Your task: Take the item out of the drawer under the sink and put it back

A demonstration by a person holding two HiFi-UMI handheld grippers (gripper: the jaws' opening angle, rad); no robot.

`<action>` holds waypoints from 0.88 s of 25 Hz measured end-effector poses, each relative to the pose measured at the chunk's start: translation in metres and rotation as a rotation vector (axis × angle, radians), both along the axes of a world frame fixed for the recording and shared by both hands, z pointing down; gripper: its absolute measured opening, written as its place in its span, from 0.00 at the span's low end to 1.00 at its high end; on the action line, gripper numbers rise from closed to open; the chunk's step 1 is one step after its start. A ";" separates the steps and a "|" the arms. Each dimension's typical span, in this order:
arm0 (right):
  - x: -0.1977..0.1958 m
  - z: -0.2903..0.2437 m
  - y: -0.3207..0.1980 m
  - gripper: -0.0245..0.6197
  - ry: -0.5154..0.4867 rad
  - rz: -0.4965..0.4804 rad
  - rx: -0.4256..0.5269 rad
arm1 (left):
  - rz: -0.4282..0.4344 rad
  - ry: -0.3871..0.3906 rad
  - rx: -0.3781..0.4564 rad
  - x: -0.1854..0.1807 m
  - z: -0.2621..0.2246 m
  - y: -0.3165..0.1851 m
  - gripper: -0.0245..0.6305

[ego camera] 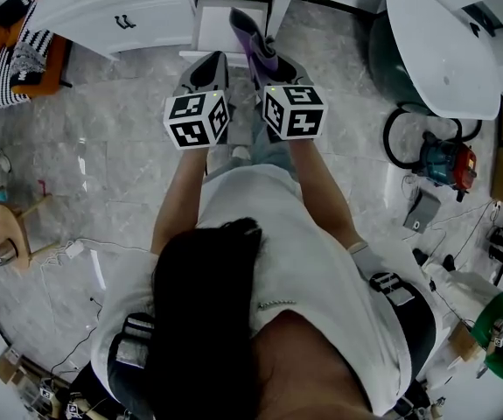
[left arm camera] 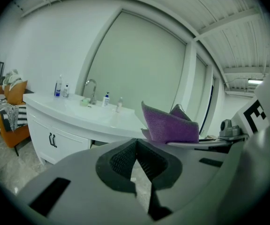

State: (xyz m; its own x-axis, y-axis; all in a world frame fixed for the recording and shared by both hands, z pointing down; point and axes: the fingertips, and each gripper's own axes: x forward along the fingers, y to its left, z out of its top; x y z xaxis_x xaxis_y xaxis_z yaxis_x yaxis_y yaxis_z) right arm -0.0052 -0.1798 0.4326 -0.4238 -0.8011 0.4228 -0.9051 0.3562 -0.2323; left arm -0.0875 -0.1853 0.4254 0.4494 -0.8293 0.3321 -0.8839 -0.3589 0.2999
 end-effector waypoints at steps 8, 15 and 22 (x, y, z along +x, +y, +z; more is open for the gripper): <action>-0.002 0.007 -0.024 0.21 0.008 -0.023 -0.005 | -0.025 -0.005 -0.015 -0.004 0.010 -0.021 0.04; -0.002 0.015 -0.058 0.21 0.014 -0.048 -0.022 | -0.038 -0.001 -0.042 0.000 0.021 -0.052 0.04; 0.000 0.036 -0.096 0.21 0.024 -0.093 -0.078 | -0.093 -0.021 -0.098 -0.001 0.041 -0.088 0.04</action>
